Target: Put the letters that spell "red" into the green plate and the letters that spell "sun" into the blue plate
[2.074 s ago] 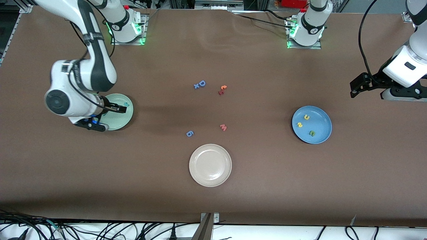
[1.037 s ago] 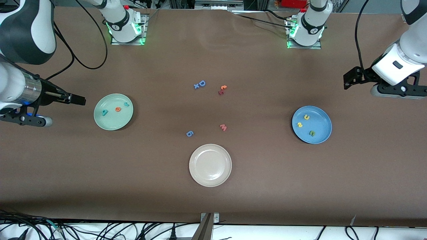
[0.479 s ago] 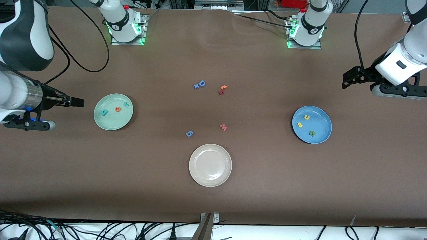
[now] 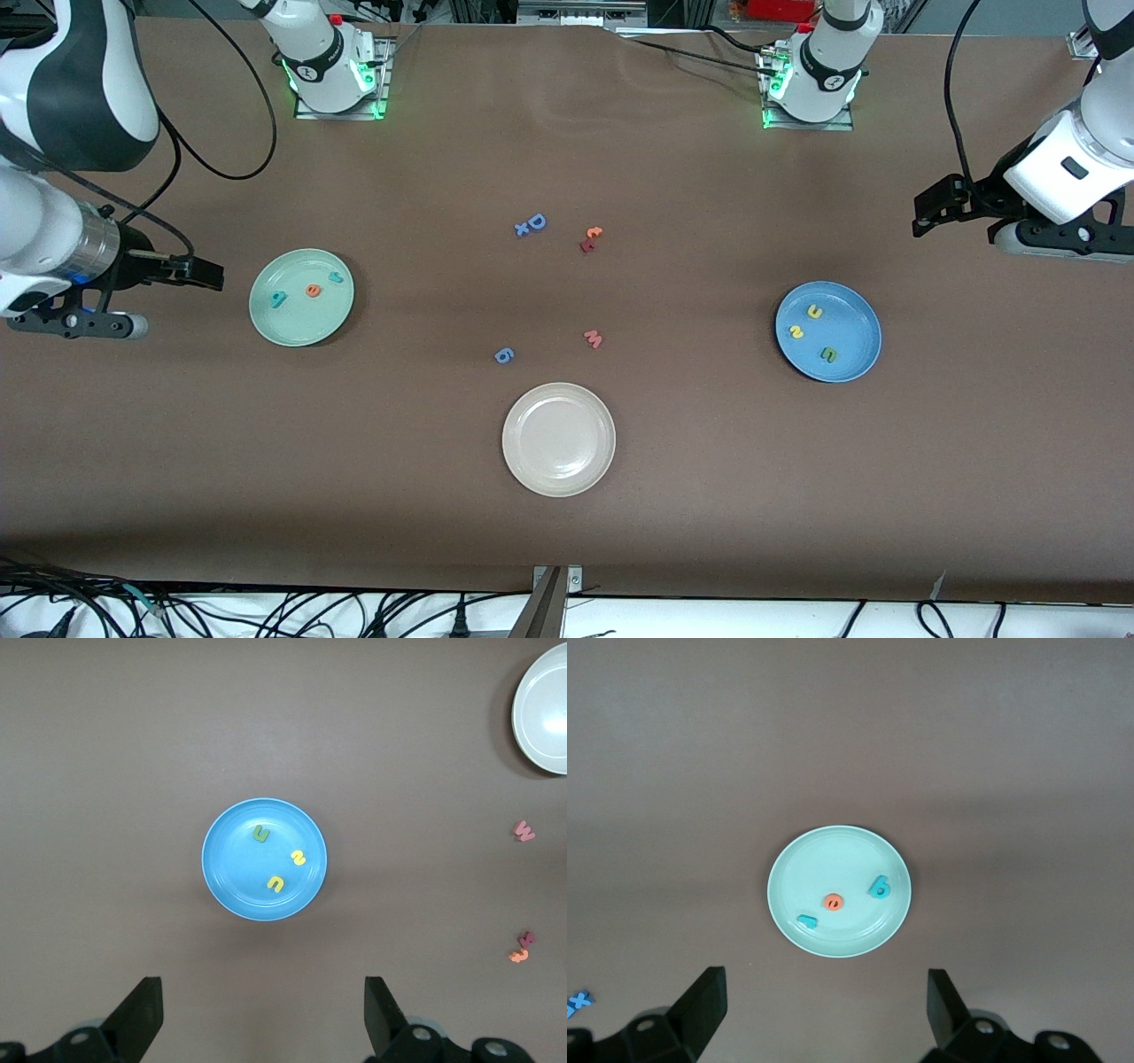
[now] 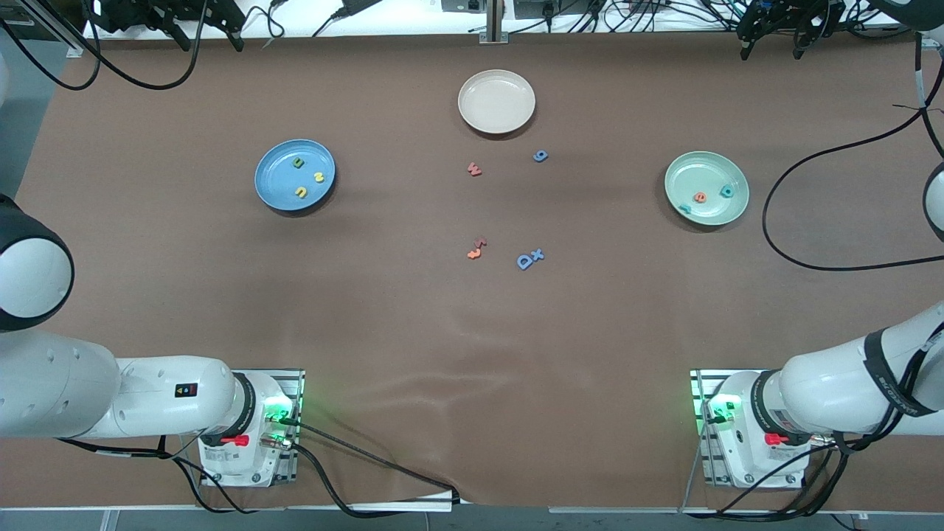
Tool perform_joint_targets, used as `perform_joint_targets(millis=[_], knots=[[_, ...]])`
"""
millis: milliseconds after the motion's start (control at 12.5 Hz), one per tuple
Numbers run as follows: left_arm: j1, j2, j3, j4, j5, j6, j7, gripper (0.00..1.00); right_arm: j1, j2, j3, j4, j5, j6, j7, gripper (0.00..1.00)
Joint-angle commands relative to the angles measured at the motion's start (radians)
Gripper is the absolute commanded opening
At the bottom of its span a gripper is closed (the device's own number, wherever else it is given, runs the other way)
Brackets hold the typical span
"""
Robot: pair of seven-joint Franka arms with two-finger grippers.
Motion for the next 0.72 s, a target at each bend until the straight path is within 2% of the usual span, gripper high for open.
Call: perform_joint_targets(millis=[0, 160, 638], knots=[[-0.018, -0.023, 0.033, 0.005, 0.019, 0.003, 0.024, 1.0, -0.022, -0.036, 0.022, -0.038, -0.004, 0.025, 0.006, 1.0], [-0.125, -0.022, 0.132, 0.006, 0.05, 0.003, 0.087, 1.0, -0.022, -0.034, 0.02, -0.035, 0.0, 0.025, 0.009, 1.0], [-0.118, -0.025, 0.133, 0.0, 0.039, -0.008, 0.097, 1.0, -0.022, -0.03, 0.019, -0.024, 0.0, 0.023, 0.011, 1.0]])
